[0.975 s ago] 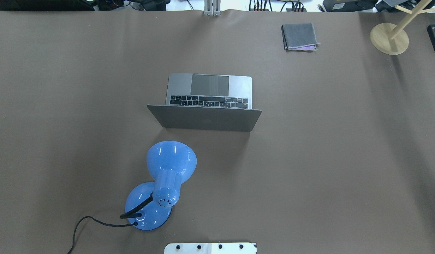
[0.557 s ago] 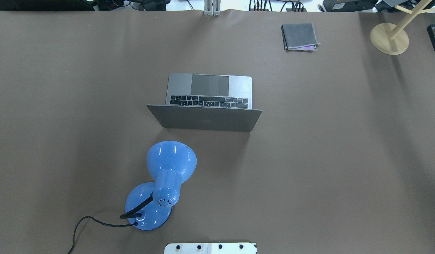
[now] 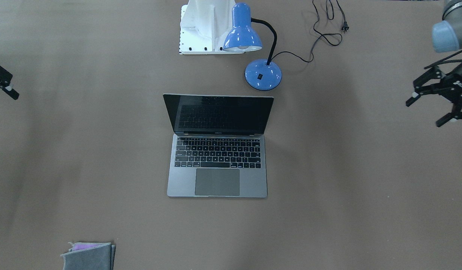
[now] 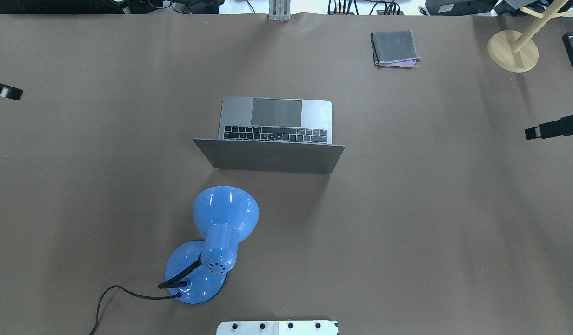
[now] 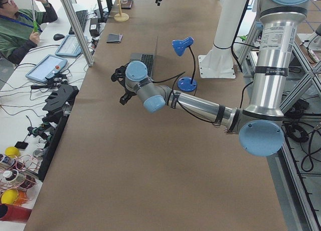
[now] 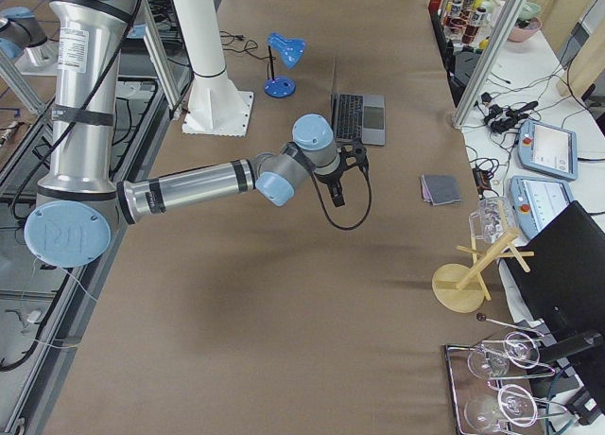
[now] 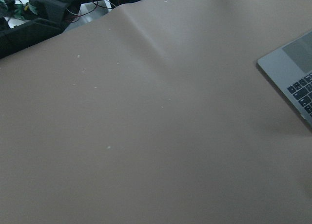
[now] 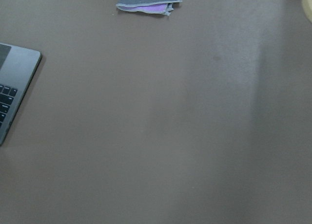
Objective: Close laptop
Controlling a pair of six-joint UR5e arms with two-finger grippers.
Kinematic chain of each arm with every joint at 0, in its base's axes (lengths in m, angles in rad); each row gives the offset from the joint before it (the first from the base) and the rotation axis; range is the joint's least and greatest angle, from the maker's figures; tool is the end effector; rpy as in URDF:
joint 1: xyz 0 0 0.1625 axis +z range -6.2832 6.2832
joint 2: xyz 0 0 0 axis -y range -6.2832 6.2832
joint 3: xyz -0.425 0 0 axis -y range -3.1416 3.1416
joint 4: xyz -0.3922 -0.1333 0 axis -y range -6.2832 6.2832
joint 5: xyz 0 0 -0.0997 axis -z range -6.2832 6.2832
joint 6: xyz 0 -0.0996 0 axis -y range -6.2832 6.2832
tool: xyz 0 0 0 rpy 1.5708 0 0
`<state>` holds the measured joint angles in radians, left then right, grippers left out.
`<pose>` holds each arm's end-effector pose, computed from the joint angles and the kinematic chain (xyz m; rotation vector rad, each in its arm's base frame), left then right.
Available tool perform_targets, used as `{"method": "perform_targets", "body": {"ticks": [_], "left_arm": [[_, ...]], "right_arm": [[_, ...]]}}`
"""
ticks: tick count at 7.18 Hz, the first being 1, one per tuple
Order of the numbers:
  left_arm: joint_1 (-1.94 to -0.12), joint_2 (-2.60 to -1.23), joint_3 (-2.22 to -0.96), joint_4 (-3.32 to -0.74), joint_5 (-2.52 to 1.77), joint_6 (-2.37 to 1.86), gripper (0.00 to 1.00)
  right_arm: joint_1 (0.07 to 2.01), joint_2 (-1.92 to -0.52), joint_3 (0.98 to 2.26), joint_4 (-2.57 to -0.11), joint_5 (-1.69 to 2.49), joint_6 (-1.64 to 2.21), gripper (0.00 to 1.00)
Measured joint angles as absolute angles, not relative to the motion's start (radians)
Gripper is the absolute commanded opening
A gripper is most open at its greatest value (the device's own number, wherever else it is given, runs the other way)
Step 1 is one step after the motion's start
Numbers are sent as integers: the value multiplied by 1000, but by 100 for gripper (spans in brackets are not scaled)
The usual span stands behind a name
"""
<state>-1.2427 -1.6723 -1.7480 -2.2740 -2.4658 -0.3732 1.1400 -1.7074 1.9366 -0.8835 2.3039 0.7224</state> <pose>0.1173 -0.5171 0.4291 0.5752 1.0821 0.3991 -0.1246 -0.4308 0.4604 0.3600 -1.0413 -0.0742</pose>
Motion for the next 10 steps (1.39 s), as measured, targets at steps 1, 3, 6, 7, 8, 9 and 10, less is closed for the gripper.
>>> {"method": "perform_targets", "body": {"ticks": [1, 3, 6, 7, 8, 9, 10], "left_arm": [[-1167, -1694, -1747, -2323, -2464, -483, 89], [-1027, -1733, -1743, -2404, -2459, -670, 22], [-879, -1750, -1742, -2481, -2403, -868, 0], [-829, -1758, -1743, -2488, -2356, -905, 0], [-793, -1779, -1744, -2491, -2333, -959, 0], [-755, -1812, -1744, -2495, -2318, -1032, 0], [-723, -1840, -1742, -2498, -2303, -1080, 0]], "right_arm": [[1060, -1707, 1939, -785, 2263, 865, 70], [919, -1707, 1954, -611, 2221, 1094, 1], [717, -1684, 2010, -517, 2149, 1304, 0], [642, -1669, 2015, -515, 2072, 1331, 0], [574, -1649, 2016, -517, 1990, 1356, 0], [519, -1618, 2017, -529, 1917, 1380, 0], [488, -1577, 2017, -558, 1870, 1396, 0]]}}
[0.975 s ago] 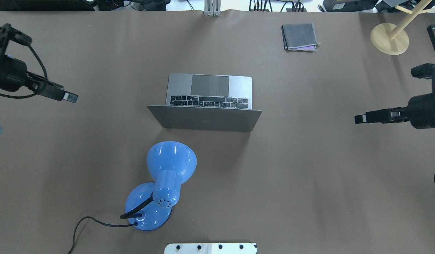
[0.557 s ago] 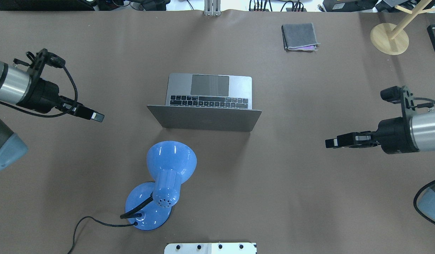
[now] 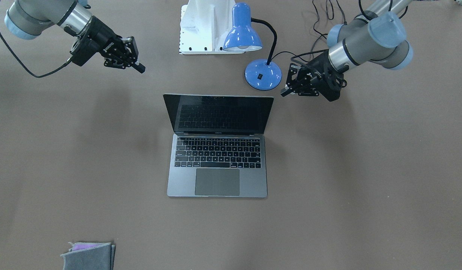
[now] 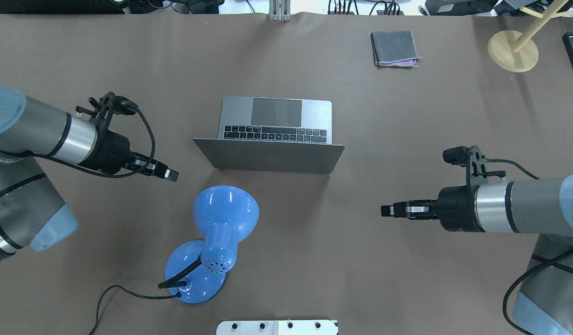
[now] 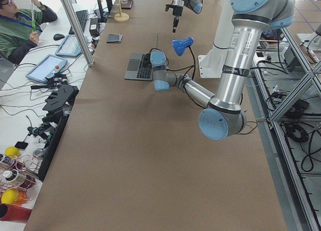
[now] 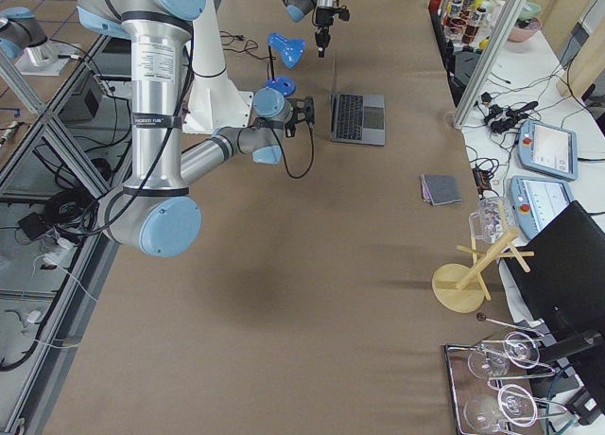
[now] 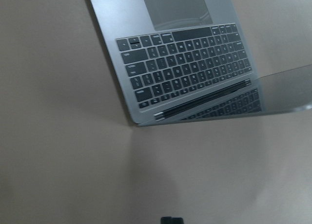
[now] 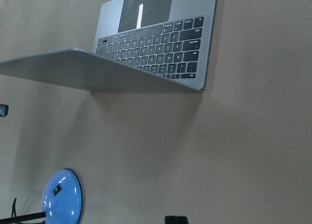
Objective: Close laptop
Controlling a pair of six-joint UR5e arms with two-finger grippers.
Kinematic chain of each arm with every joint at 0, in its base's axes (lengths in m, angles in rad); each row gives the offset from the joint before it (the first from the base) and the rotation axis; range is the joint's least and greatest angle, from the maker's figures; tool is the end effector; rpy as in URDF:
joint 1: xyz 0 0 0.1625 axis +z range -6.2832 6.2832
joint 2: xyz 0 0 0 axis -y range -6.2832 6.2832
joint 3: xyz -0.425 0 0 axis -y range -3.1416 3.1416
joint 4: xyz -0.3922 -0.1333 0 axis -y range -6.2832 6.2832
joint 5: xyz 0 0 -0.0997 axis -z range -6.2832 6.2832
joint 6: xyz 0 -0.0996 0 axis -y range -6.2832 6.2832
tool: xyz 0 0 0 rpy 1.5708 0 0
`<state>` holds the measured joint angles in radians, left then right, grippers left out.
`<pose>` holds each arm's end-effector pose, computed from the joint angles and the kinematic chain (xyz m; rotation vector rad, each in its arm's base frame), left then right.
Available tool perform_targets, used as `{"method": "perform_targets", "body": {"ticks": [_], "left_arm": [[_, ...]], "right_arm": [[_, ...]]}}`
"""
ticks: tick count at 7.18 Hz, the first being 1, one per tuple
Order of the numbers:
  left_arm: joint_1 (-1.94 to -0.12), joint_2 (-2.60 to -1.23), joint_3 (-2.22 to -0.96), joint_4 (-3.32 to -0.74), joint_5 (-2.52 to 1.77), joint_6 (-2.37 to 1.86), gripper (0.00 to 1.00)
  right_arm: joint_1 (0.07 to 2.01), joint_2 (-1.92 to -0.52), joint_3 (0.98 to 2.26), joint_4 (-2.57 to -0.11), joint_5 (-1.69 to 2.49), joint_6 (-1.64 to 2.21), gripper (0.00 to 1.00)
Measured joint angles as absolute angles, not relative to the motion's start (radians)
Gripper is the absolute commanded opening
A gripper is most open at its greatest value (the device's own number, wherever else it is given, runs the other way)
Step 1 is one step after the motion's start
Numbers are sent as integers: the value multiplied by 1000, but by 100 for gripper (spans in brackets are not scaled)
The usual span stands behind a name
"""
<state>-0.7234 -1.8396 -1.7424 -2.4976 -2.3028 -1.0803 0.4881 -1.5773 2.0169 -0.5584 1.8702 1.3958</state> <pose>0.3759 -0.4209 0.3224 0.2375 1.4070 0.3073 -0.3562 -0.3068 0.3329 0.2369 -1.4380 0.0383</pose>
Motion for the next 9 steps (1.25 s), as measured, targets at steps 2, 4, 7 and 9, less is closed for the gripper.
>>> {"method": "perform_targets", "body": {"ticks": [2, 4, 7, 9], "left_arm": [[-700, -1864, -1741, -2501, -2284, -1109, 0], [-697, -1892, -1742, -2502, -2283, -1131, 0], [-697, -1923, -1748, -2502, -2282, -1166, 0], [-707, -1941, -1748, -2499, -2273, -1192, 0]], "right_arm": [[463, -1469, 2012, -665, 1815, 1439, 0], [458, -1397, 2002, -738, 1778, 1455, 0], [478, -1383, 1995, -777, 1762, 1454, 0], [503, -1382, 1993, -795, 1762, 1448, 0]]}}
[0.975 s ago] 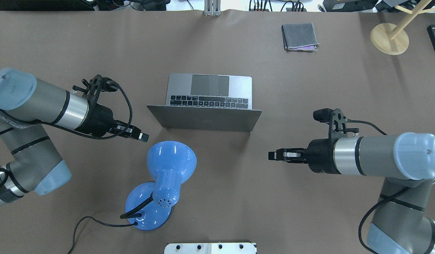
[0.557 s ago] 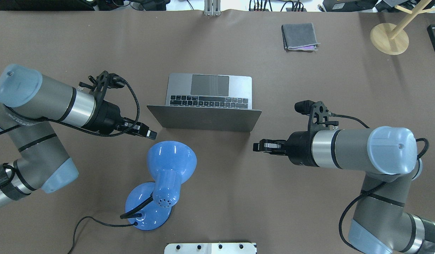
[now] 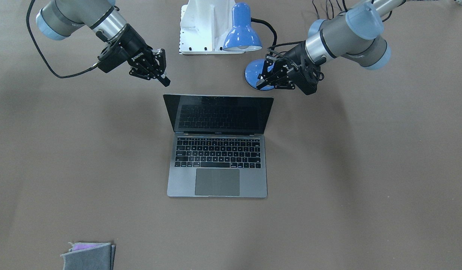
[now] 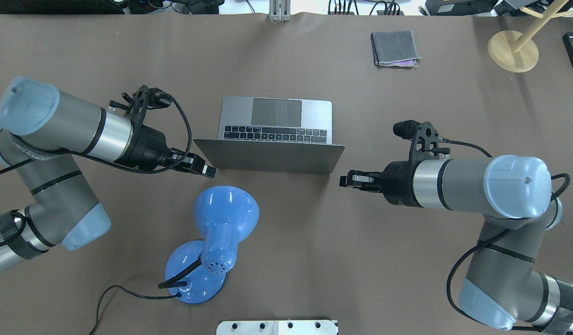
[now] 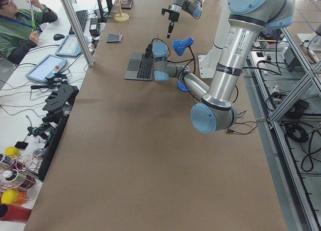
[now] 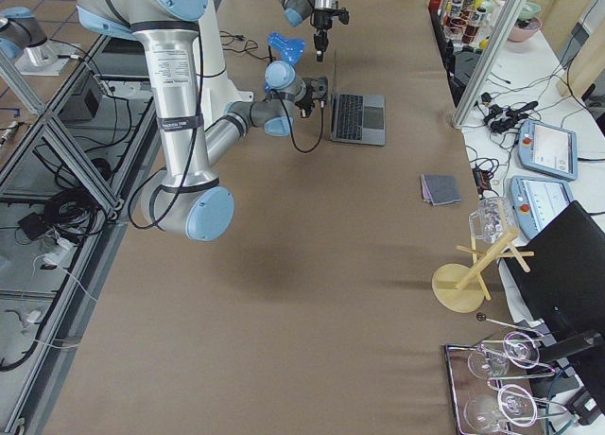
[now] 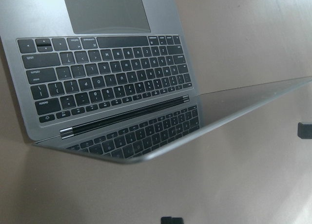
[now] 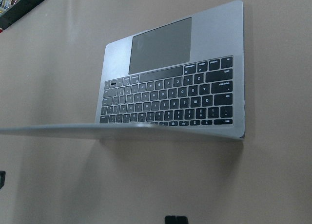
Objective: Close laptop
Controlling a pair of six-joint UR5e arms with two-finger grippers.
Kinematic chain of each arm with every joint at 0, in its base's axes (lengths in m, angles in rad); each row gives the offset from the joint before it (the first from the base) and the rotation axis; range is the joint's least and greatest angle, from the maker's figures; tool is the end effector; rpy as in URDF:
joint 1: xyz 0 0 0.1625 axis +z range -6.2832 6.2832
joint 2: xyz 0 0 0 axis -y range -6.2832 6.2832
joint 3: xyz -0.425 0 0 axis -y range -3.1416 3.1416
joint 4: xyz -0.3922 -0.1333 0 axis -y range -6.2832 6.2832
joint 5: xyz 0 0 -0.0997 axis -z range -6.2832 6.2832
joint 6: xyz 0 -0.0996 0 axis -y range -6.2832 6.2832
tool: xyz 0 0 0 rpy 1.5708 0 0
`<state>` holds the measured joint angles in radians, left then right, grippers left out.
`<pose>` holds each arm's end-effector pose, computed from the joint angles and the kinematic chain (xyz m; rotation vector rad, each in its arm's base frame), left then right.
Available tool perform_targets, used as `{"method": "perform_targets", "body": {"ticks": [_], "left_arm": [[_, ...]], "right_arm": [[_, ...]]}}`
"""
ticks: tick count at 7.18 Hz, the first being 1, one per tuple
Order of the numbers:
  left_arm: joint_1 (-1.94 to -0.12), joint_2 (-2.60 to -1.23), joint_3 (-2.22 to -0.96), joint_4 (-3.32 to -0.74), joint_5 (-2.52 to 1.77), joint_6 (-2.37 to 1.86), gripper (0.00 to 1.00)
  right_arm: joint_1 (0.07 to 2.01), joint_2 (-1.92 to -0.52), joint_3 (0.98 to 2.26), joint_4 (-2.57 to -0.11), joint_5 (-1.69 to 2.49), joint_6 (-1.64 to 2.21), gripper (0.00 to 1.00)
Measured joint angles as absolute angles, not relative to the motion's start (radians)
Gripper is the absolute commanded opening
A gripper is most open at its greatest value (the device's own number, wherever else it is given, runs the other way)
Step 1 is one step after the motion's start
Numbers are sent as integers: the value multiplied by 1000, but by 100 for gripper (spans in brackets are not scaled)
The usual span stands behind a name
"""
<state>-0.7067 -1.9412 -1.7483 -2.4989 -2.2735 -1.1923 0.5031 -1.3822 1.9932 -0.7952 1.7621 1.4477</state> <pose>0.3916 -0.4250 0.2623 0.2388 1.4846 0.2538 -0.3963 -0.3486 0.2749 0.2741 -1.3652 0.1841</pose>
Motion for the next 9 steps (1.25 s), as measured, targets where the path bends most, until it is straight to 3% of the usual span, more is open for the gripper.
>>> {"method": "perform_targets", "body": {"ticks": [9], "left_arm": [[-796, -2011, -1666, -2484, -2228, -1189, 0]], "right_arm": [[573, -1249, 1919, -886, 1763, 1442, 0]]}}
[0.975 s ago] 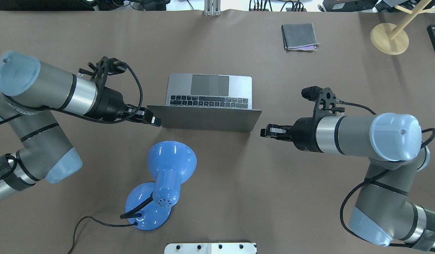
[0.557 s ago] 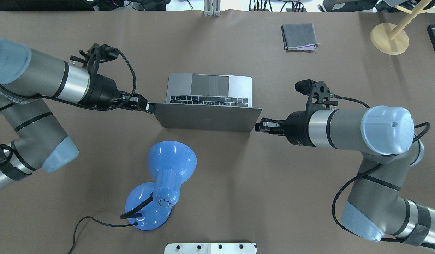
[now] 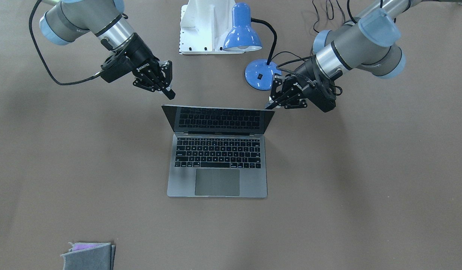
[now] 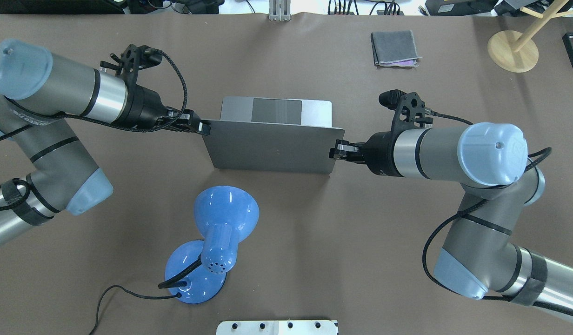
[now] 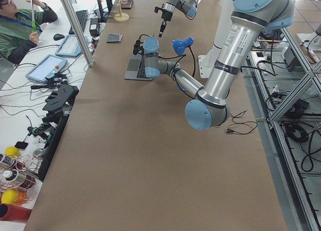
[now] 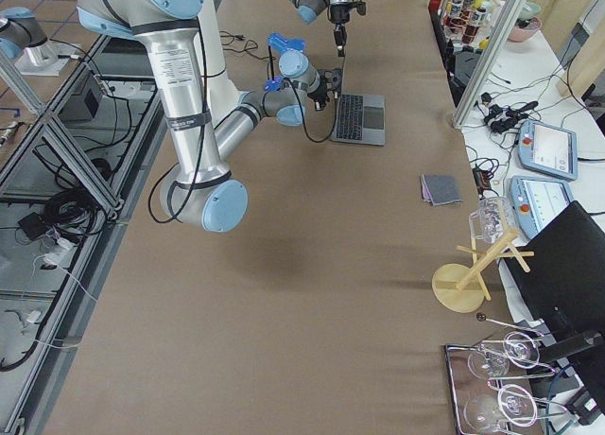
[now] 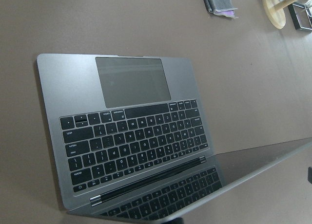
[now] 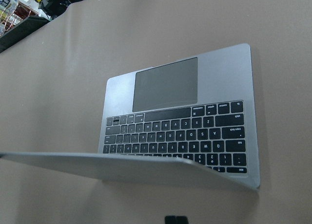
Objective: Close laptop
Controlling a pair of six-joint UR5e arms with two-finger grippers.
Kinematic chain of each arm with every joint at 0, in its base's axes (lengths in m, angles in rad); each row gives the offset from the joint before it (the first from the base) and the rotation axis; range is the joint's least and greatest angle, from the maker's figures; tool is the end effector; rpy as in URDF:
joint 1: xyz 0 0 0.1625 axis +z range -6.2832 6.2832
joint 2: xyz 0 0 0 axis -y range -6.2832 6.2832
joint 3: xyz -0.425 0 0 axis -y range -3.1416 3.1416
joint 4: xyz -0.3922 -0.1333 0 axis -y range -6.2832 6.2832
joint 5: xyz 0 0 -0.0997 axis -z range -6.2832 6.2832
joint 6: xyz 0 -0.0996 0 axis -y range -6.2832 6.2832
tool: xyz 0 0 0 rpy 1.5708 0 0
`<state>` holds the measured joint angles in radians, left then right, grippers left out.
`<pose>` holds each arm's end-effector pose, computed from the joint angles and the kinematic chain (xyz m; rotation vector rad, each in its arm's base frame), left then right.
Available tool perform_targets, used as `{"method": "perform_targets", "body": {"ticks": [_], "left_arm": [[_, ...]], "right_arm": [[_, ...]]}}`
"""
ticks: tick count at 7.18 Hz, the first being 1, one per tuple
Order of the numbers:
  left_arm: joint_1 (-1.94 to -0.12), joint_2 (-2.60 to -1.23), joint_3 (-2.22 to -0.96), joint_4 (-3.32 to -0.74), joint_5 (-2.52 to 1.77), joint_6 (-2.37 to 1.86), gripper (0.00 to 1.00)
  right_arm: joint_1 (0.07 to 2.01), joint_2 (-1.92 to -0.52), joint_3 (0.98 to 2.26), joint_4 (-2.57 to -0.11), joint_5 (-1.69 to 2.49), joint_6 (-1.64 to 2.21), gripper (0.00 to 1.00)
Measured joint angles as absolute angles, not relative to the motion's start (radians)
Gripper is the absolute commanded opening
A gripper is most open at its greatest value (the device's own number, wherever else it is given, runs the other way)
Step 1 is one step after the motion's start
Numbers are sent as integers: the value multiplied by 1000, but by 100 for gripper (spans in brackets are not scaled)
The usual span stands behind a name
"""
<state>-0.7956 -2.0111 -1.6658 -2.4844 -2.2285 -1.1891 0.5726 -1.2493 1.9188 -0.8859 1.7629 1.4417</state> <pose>0.3744 -0.4856 0.2575 0.3230 1.4402 0.1402 -0.4077 -0.3988 0.2459 0.3127 -1.3262 0.2429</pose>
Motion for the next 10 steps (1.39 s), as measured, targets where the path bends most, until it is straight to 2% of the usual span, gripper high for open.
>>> {"method": "perform_targets", "body": {"ticks": [5, 10], "left_arm": [[-796, -2056, -1591, -2485, -2162, -1184, 0], [-793, -2137, -1432, -2488, -2066, -1179, 0]], "right_arm": [[667, -1137, 1745, -884, 1768, 1439, 0], [686, -1065, 1592, -882, 1763, 1437, 0]]}}
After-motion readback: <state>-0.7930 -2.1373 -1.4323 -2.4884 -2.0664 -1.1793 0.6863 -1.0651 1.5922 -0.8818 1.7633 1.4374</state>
